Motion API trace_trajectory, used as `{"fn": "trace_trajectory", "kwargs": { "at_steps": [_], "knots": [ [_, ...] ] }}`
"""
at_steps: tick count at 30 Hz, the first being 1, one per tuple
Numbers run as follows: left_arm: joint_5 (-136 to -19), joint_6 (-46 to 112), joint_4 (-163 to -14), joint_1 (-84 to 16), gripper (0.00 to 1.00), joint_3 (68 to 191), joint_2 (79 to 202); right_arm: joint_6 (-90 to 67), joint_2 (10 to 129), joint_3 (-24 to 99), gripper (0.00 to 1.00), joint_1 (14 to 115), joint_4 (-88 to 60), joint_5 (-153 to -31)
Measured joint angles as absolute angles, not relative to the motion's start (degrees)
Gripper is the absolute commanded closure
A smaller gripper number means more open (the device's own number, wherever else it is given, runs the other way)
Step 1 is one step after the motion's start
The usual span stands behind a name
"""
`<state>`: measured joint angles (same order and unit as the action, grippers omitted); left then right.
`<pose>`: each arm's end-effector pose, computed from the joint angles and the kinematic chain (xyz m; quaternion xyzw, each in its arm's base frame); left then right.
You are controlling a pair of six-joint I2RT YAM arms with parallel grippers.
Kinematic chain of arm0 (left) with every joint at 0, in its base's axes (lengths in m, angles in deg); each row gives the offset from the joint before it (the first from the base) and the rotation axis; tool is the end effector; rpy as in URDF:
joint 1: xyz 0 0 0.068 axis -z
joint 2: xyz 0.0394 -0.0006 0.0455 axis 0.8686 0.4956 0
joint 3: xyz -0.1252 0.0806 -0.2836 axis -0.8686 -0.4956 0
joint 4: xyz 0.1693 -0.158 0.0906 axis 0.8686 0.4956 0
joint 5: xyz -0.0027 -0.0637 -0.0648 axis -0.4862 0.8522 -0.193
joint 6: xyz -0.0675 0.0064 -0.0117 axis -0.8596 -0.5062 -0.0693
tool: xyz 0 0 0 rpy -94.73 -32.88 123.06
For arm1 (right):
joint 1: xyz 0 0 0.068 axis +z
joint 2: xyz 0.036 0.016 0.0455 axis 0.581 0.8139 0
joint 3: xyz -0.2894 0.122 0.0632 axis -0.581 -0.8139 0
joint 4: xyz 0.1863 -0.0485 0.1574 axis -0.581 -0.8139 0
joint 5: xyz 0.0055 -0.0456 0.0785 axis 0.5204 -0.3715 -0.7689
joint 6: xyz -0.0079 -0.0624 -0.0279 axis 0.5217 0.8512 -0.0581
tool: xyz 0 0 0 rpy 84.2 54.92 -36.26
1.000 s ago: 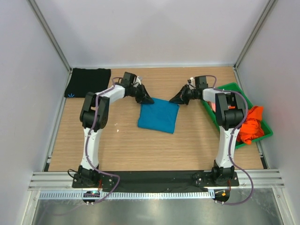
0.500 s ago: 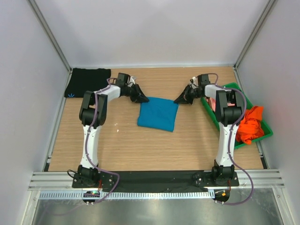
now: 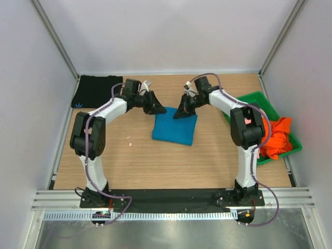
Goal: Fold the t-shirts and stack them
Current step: Fold the tshirt
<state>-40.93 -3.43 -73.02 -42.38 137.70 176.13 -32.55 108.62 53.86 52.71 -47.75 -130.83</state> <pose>0.4097 -0.1738 0.2597 -0.0740 0.8610 -0.4908 0.1111 0.4292 0.1746 0.2276 -0.0085 0.8992 0.4341 0.0545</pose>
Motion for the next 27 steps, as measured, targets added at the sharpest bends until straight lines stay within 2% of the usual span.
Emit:
{"fn": "trace_trajectory", "kwargs": {
  "at_steps": [4,9,15,18,23,27],
  "knots": [
    [-40.7,-4.5,-74.9,-41.9,0.84,129.9,176.8,-36.5,108.0,44.7,0.91,58.6,-39.6,-135.9],
    [-41.0,-3.4,-71.7,-42.0,0.87,125.0,183.6,-34.3,112.9,38.3,0.91,58.1,-38.6,-139.4],
    [-41.4,1.3,-68.1,-41.9,0.86,126.9,183.6,-32.2,113.0,39.4,0.91,56.4,-40.3,-139.9],
    [-43.4,3.5,-64.4,-41.8,0.81,127.9,182.3,-32.0,112.5,42.1,0.91,56.8,-43.2,-138.4],
    [-45.0,4.6,-58.4,-41.8,0.78,128.4,176.0,-32.8,108.1,43.5,0.91,58.4,-44.2,-138.2],
    [-44.0,4.3,-58.7,-41.6,0.78,128.5,171.1,-34.5,105.0,39.4,0.91,59.4,-40.0,-140.1]
  ]
}}
